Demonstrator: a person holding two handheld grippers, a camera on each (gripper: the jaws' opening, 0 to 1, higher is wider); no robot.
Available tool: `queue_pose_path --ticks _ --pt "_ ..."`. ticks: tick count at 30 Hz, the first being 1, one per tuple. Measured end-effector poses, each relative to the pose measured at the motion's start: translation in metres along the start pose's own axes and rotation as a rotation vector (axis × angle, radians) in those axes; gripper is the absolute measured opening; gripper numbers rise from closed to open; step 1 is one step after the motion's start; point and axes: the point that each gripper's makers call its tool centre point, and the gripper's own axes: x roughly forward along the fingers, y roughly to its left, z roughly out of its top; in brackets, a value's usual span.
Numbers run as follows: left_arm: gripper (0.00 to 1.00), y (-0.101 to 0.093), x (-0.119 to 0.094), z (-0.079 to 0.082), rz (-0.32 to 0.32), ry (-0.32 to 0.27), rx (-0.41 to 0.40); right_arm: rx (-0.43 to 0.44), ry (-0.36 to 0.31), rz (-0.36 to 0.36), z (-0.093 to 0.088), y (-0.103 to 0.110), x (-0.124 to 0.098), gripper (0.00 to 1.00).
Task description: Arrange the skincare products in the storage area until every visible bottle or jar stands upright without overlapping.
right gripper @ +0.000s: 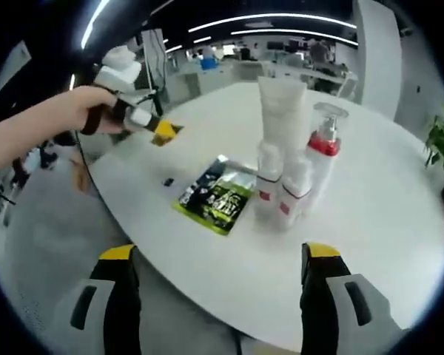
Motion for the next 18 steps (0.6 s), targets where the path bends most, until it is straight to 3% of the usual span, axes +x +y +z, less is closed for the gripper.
queue_pose_path --ticks 8,13,18 --pt "0.39 -0.014 -0.029 -0.004 -0.034 -0.037 0.006 0.011 0.002 0.01 0.001 0.0 0.002 0.9" --pt "0.39 -0.02 -0.031 -0.001 -0.076 -0.063 0.027 0.035 -0.029 0.01 0.009 -0.002 0.002 0.9" --pt "0.39 -0.026 -0.042 -0.011 -0.108 -0.068 0.067 0.061 -0.063 -0.004 0.015 -0.003 0.0 0.9"
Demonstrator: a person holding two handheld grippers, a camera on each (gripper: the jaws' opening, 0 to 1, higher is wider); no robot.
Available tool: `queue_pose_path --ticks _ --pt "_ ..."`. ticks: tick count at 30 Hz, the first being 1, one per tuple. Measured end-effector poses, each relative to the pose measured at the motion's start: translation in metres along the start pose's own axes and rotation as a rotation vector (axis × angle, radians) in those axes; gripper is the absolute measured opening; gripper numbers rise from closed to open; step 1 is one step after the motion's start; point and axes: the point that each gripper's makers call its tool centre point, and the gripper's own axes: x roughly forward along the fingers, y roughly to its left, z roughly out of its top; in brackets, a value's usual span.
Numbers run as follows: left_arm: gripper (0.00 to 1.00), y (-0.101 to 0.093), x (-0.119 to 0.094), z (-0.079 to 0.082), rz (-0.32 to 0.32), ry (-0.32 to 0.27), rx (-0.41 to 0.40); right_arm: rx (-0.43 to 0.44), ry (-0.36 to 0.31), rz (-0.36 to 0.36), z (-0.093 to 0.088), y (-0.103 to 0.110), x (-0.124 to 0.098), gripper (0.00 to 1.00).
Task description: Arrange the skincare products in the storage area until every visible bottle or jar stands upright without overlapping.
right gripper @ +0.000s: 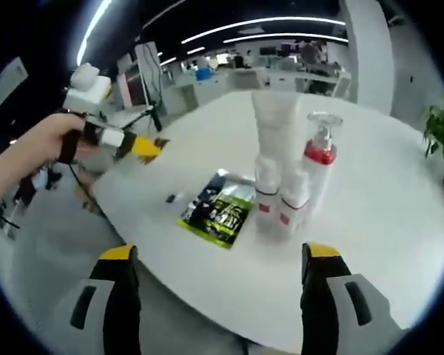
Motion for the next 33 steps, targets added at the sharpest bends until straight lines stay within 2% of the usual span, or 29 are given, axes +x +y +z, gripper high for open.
queue_pose_path --ticks 3,8,13,15,20,23,28,33 --pt "0.39 -0.001 -0.002 -0.001 -0.018 -0.001 0.019 -0.006 0.003 -0.005 0.001 0.001 -0.001 0.9" --pt "0.38 -0.005 -0.008 0.0 -0.057 -0.015 0.04 0.015 -0.03 0.035 0.013 0.011 0.004 0.88" --pt "0.38 -0.009 -0.019 0.0 -0.088 -0.027 0.068 0.05 -0.084 0.085 0.032 0.032 0.018 0.86" --pt "0.38 -0.011 -0.02 0.0 -0.101 -0.023 0.088 0.101 -0.116 0.141 0.042 0.048 0.023 0.85" --pt "0.38 -0.012 -0.028 -0.004 -0.13 -0.035 0.112 0.164 -0.15 0.203 0.053 0.062 0.029 0.74" --pt "0.38 -0.013 -0.028 -0.003 -0.146 -0.044 0.15 0.212 -0.174 0.263 0.062 0.07 0.031 0.62" --pt "0.38 -0.016 -0.041 -0.008 -0.157 -0.057 0.185 0.25 -0.191 0.313 0.078 0.081 0.04 0.57" --pt "0.38 -0.026 -0.041 -0.006 -0.189 -0.064 0.199 0.32 -0.225 0.383 0.099 0.094 0.048 0.44"
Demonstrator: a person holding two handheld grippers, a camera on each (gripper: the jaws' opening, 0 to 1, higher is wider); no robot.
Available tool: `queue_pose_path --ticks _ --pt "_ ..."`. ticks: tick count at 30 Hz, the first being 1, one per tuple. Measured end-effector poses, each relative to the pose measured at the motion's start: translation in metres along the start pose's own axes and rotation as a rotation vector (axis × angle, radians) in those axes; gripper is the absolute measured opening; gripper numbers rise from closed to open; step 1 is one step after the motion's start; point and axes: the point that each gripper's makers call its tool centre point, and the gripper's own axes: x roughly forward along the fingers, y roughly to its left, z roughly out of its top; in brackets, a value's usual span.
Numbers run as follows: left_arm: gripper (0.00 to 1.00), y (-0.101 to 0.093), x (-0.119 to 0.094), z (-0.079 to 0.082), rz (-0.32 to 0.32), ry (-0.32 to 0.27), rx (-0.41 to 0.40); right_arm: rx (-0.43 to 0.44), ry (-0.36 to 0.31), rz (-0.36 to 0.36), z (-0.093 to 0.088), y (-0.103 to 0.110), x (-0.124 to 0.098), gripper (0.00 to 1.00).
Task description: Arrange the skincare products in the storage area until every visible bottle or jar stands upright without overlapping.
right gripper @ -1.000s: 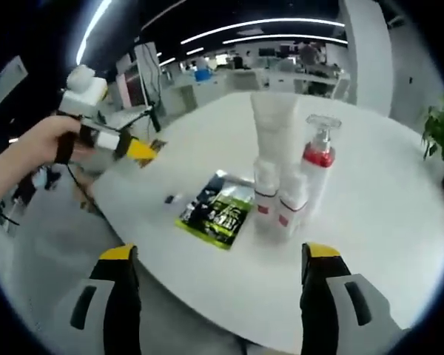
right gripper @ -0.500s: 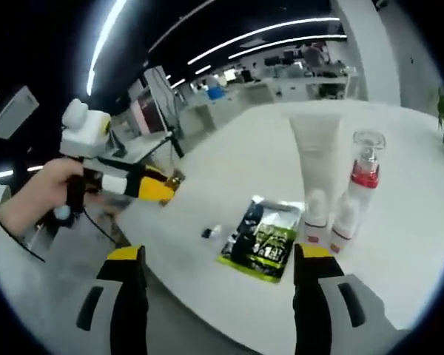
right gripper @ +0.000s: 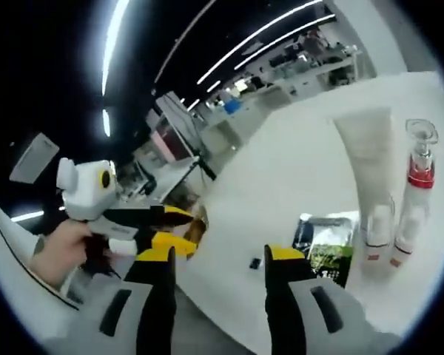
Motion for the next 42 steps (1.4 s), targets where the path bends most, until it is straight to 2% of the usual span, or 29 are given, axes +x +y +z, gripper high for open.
queue_pose_path --ticks 2,6,14,20,24,25,26,27,31,34,38,42 --pt "0.38 -0.003 0.0 0.001 -0.006 -0.002 0.013 0.048 -0.019 0.044 0.004 0.007 0.007 0.38" --pt "0.37 -0.011 -0.003 0.003 -0.021 -0.012 0.016 0.091 -0.012 0.05 0.003 0.005 0.014 0.26" --pt "0.37 -0.008 -0.008 0.004 -0.024 -0.028 0.016 0.148 0.026 0.064 -0.008 0.01 0.024 0.22" --pt "0.37 -0.013 -0.011 0.004 -0.038 -0.034 0.015 0.176 0.024 0.08 -0.01 0.018 0.033 0.17" --pt "0.37 -0.013 -0.012 0.003 -0.043 -0.03 0.018 0.18 0.02 0.098 -0.009 0.022 0.035 0.04" --pt "0.33 -0.014 -0.012 0.002 -0.045 -0.027 0.015 0.18 0.011 0.099 -0.007 0.023 0.035 0.02" --pt "0.26 -0.017 -0.012 0.001 -0.062 -0.018 0.008 0.183 0.011 0.099 -0.008 0.024 0.035 0.02" --pt "0.24 -0.012 -0.013 0.002 -0.041 -0.026 0.023 0.18 0.016 0.096 -0.009 0.024 0.035 0.01" --pt "0.36 -0.015 -0.014 0.0 -0.072 -0.033 -0.015 0.17 0.017 0.107 -0.01 0.027 0.033 0.01" --pt "0.35 -0.017 -0.015 -0.003 -0.073 -0.029 -0.004 0.134 0.03 0.083 -0.013 0.023 0.032 0.01" --pt "0.36 -0.015 -0.016 -0.007 -0.078 -0.024 -0.014 0.139 0.029 0.081 -0.012 0.023 0.032 0.01" --pt "0.39 -0.004 -0.019 -0.013 -0.084 -0.027 -0.051 0.14 0.033 0.082 -0.01 0.022 0.031 0.01"
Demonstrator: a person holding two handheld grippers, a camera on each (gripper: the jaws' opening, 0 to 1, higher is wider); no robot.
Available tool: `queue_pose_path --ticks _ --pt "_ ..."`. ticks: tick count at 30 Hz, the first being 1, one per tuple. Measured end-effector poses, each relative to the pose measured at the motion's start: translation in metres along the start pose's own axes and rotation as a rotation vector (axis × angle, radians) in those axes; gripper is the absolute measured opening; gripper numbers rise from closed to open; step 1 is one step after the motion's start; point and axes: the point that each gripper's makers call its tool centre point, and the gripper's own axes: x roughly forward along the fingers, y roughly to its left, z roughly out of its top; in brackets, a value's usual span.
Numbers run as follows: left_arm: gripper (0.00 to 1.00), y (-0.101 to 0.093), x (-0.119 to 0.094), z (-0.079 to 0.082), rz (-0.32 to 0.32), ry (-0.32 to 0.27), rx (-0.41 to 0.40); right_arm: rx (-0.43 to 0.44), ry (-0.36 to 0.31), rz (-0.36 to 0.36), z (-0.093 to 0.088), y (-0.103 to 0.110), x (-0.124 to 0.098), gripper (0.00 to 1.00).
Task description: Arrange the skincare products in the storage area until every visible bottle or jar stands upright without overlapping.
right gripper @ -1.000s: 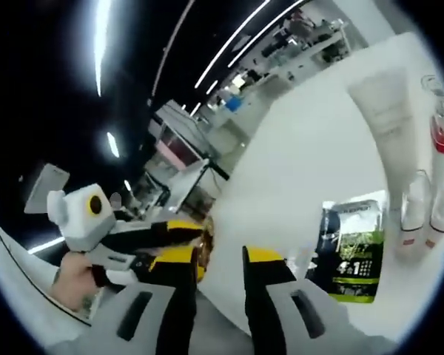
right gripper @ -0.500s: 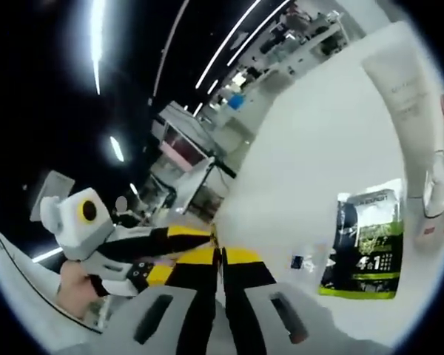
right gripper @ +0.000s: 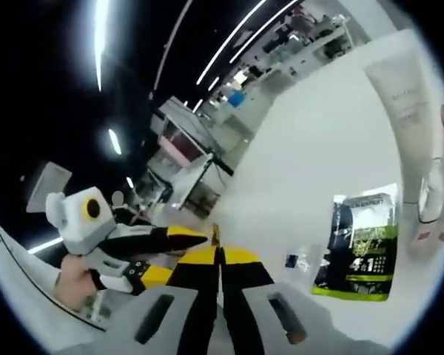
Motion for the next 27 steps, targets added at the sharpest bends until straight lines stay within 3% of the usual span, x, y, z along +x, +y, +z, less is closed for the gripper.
queue_pose_path --ticks 5,8,11,16,18,23,27 --pt "0.43 0.011 -0.007 -0.008 -0.019 -0.013 -0.053 0.0 -0.006 0.021 0.006 0.006 -0.003 0.01" --pt "0.4 0.019 -0.009 -0.01 -0.052 -0.048 -0.091 -0.004 -0.009 0.031 0.009 0.009 -0.006 0.01" --pt "0.34 0.016 -0.014 -0.009 -0.104 -0.092 -0.152 -0.01 -0.011 0.037 0.009 0.012 -0.008 0.01" --pt "0.22 0.009 -0.019 -0.007 -0.27 -0.164 -0.257 -0.013 -0.012 0.059 0.011 0.018 -0.011 0.01" --pt "0.2 0.006 -0.019 -0.008 -0.314 -0.169 -0.256 -0.025 -0.008 0.068 0.012 0.022 -0.012 0.01" --pt "0.15 0.001 -0.02 -0.007 -0.34 -0.171 -0.206 -0.035 -0.006 0.083 0.015 0.026 -0.014 0.01" --pt "0.08 -0.003 -0.022 -0.001 -0.398 -0.206 -0.25 -0.052 0.001 0.091 0.019 0.029 -0.015 0.01"
